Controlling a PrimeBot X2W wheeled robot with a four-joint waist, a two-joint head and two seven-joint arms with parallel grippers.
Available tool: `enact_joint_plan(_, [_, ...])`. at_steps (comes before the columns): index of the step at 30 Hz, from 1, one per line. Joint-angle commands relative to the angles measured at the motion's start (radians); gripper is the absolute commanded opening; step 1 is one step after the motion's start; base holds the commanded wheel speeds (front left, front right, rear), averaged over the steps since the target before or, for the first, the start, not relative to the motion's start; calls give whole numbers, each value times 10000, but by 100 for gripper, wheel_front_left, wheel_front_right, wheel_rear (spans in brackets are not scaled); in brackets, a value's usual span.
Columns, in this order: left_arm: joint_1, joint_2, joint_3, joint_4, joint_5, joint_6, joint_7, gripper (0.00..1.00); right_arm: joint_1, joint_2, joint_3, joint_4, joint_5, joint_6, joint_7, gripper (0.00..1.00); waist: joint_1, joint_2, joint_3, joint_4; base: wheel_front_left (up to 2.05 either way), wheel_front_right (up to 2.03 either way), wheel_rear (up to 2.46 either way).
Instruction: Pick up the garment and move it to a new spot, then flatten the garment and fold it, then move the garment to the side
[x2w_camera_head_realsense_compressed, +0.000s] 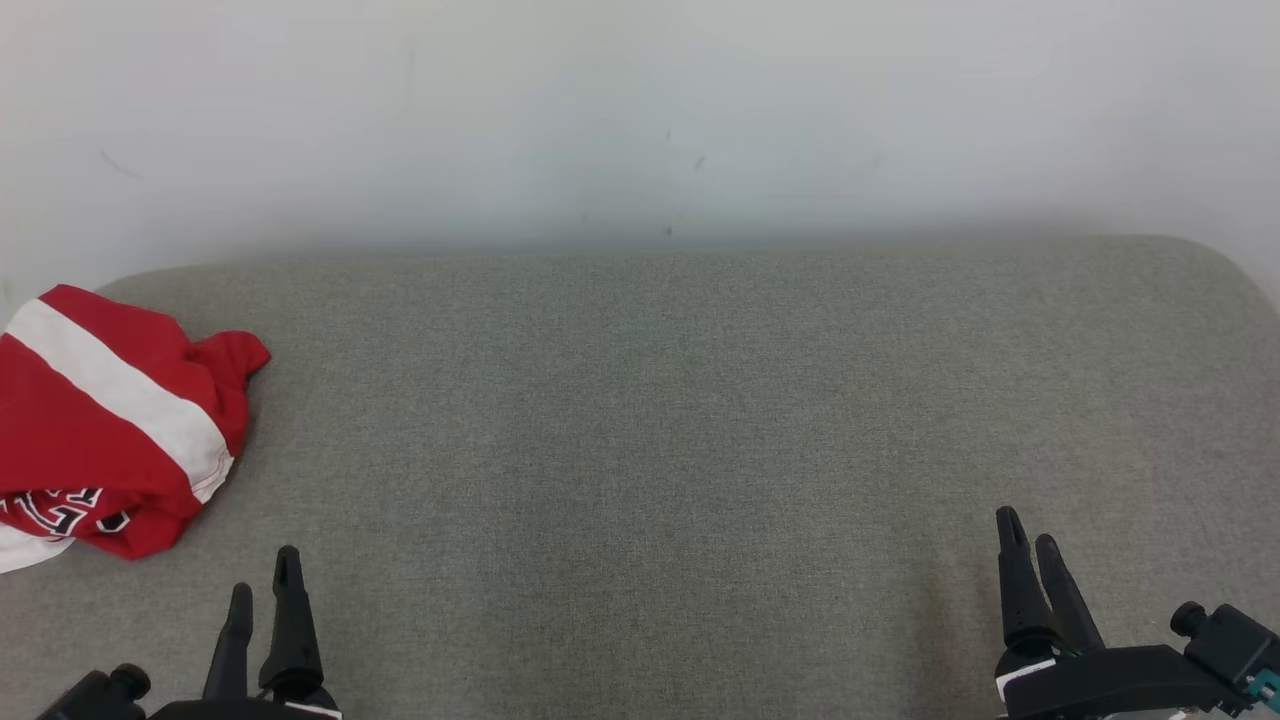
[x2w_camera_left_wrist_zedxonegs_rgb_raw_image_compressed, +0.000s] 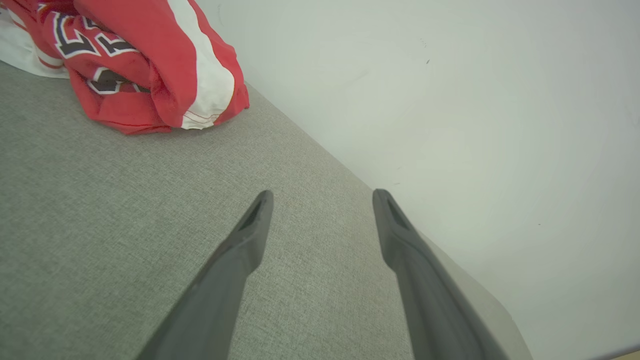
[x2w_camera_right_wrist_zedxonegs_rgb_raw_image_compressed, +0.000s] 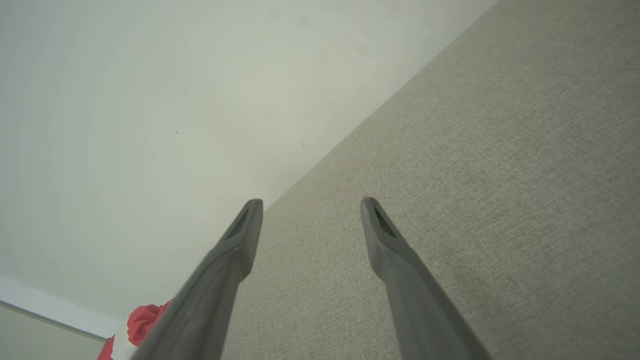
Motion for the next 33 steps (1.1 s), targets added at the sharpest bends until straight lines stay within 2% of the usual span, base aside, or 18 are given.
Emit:
enact_joint_plan(1, [5,102,-32,-199,478,65,-111,100,-53,-29,51,-191,-493,28,-112,100,0,0,4,0,0,0,0])
enact_joint_plan(12, [97,237,-271,-419,1915,284,-422,100,37,-31,153,-374,-2088,32,-417,100,0,0,38,7,0,0,0])
enact_joint_plan(33, [344,397,-610,-792,4101,562,-994,100,243,-35,379,-580,-4393,34,-995,100,0,0,-9,30,0,0,0])
